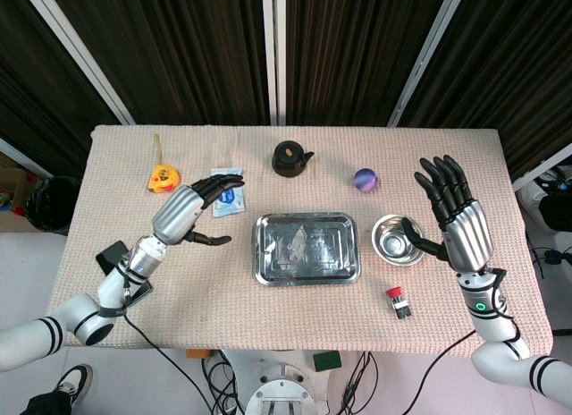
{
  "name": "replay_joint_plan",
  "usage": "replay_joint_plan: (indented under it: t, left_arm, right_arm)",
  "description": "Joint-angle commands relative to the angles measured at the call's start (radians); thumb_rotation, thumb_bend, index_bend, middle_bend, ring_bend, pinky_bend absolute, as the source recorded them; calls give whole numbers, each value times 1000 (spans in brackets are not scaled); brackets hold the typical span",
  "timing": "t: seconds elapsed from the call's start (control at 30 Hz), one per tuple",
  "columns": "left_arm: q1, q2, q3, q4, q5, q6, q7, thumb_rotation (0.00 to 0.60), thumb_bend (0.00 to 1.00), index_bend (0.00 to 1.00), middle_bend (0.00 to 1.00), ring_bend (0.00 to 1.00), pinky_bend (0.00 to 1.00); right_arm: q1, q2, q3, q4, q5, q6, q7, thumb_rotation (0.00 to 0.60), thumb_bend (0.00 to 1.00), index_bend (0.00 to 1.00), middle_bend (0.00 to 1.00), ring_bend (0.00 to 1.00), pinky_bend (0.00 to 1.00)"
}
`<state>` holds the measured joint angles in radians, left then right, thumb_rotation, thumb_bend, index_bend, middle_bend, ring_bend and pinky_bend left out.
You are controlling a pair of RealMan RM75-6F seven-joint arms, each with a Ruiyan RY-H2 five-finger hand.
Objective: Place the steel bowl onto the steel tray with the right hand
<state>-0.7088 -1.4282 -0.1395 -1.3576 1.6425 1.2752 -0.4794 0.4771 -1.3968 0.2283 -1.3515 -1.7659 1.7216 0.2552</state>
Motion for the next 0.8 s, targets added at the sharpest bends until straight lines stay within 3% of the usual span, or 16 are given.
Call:
replay_joint_plan:
  t: [0.03,0.47,0.67,0.8]
  left_arm:
    - [1,2,1,-4,-2,3,2,600,40,163,149,166,307]
    - [4,7,6,-20,-9,15,32,600,41,163,149,166,304]
    - [5,6,10,-14,-12,15,28,600,41,163,150,166,304]
    - [12,8,13,-2,-21,17,38,600,41,163,149,166,291]
  right_arm:
    - [0,-1,-1,1,0,4,2,600,391,0,0,0,0]
    - [-4,7,-15,16,16,-5,14,600,390,0,0,0,0]
    - [-17,30,-46,-1,28,-48,-29,600,387,0,7,0,0]
    - [-40,78,-93,-18,49,-123,-103,600,386,4,32,0,0]
